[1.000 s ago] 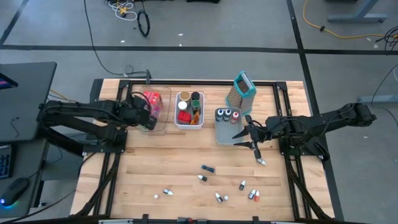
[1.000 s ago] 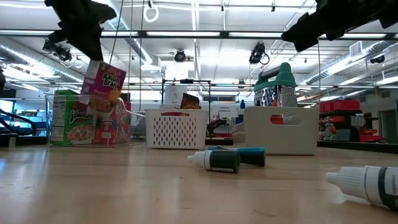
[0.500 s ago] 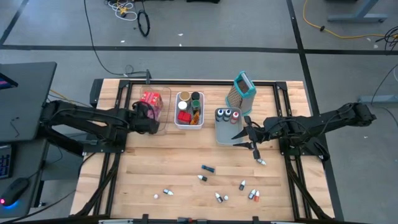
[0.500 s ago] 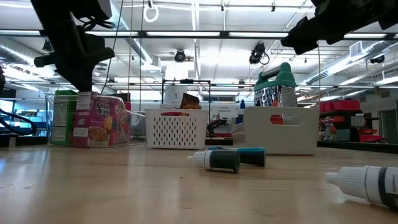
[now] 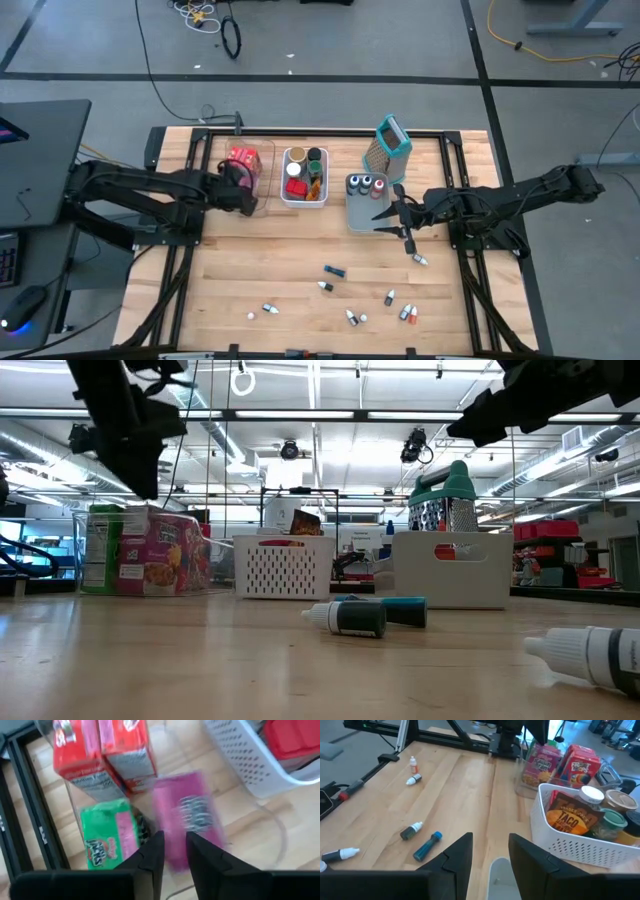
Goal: Pick & Place Kitchen Items
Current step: Put the pink cereal box into the transparent bin, then put the small blue food coloring into the gray bin
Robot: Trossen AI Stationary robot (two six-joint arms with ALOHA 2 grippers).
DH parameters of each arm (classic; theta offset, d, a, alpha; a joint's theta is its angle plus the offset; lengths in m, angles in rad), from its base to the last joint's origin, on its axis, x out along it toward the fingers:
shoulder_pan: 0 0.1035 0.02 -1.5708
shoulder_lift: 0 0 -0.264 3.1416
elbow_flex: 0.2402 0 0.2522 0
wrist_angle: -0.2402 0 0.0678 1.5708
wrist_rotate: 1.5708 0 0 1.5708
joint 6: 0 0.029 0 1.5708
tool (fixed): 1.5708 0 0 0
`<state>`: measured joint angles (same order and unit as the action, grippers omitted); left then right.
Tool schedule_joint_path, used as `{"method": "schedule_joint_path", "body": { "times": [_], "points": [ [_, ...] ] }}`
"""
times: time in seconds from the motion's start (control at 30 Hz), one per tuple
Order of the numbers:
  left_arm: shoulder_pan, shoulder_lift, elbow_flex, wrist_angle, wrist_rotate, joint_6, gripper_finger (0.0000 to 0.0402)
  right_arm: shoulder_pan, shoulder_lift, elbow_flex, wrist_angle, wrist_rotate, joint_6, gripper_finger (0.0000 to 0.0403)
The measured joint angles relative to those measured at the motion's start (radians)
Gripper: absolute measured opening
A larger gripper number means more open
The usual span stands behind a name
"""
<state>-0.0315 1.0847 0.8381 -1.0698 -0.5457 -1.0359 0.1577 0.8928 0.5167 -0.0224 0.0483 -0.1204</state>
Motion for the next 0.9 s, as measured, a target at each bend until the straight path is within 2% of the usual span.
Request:
{"method": "schedule_joint_path", "body": {
  "times": [0.23,0.3,0.47,0.63,0.73,0.9],
  "points": [
    [-0.009,0.0,0.126,-0.132,-0.08,0.026,0.0094,0.0,0.0,0.0,0.0,-0.002,0.003,0.0134],
    [-0.018,0.0,0.143,-0.13,-0.097,0.09,0.0092,0.0,0.0,0.0,0.0,-0.003,0.003,0.0134],
    [-0.092,-0.001,0.138,0.071,-0.048,0.381,0.0087,0.0,0.0,0.0,0.0,-0.004,0.003,0.0134],
    [-0.202,0.0,0.125,0.313,0.069,0.631,0.0089,0.0,0.0,0.0,-0.001,-0.004,0.003,0.0134],
    [-0.27,0.0,0.124,0.401,0.117,0.677,0.0089,0.0,0.0,0.0,-0.001,-0.004,0.003,0.0134],
    [-0.373,0.012,0.124,0.423,0.133,0.676,0.0086,0.0,0.0,0.0,-0.001,-0.004,0.003,0.0134]
  ]
}}
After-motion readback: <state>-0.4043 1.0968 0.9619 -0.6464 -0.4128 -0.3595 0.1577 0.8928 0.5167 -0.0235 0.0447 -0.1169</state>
